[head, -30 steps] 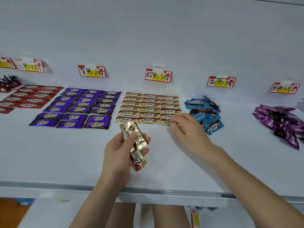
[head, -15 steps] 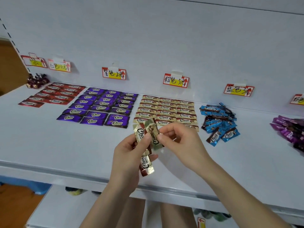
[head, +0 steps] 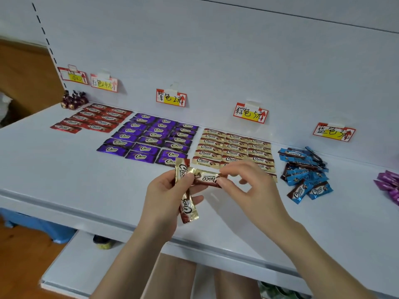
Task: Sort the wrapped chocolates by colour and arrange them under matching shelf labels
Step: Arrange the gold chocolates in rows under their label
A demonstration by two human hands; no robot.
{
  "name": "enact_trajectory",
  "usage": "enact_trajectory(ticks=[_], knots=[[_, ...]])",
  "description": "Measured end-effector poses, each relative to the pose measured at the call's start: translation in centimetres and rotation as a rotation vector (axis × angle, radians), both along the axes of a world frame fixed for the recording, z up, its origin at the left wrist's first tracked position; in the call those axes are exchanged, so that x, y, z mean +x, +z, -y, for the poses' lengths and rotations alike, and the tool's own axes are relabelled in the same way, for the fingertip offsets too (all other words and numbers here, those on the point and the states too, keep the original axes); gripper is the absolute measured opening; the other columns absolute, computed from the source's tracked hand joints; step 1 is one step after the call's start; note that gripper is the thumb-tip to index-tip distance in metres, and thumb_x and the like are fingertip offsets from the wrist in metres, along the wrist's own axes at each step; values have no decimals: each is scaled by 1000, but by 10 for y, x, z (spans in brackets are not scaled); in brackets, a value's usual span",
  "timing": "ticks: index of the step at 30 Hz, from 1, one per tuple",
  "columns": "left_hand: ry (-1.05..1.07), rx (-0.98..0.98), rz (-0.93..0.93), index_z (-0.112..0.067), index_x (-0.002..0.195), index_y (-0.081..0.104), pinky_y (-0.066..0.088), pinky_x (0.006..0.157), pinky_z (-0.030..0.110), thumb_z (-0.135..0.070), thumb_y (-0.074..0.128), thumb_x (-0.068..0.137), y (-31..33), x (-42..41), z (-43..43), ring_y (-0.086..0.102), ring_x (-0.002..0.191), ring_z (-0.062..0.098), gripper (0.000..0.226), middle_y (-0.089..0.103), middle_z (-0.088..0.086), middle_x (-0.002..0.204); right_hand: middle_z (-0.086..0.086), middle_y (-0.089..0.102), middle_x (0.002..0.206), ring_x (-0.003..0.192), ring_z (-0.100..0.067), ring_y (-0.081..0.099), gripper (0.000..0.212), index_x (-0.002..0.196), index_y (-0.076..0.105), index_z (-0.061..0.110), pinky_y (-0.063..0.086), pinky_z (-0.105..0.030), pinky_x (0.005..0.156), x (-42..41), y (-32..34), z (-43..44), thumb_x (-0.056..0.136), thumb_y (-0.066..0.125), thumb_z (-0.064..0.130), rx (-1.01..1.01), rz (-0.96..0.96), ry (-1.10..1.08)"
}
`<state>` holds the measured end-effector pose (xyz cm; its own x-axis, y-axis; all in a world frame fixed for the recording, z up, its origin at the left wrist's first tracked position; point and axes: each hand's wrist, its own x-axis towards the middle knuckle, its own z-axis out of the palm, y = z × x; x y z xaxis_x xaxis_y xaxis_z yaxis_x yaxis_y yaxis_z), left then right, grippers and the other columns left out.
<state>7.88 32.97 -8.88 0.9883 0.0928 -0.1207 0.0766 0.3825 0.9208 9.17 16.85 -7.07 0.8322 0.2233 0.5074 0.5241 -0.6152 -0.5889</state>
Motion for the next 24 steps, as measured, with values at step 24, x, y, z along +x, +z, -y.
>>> enact_trajectory(ticks=[24], knots=[[207,-177,-67,-15,91,64,54,51,25,-20,56,90,-12,6,-19,72,73,16,10,73,4,73,0,62,82,65,-10,51,24,114,61,18,36,-17,56,70,-5,-28,91,55,23,-500,-538,165]])
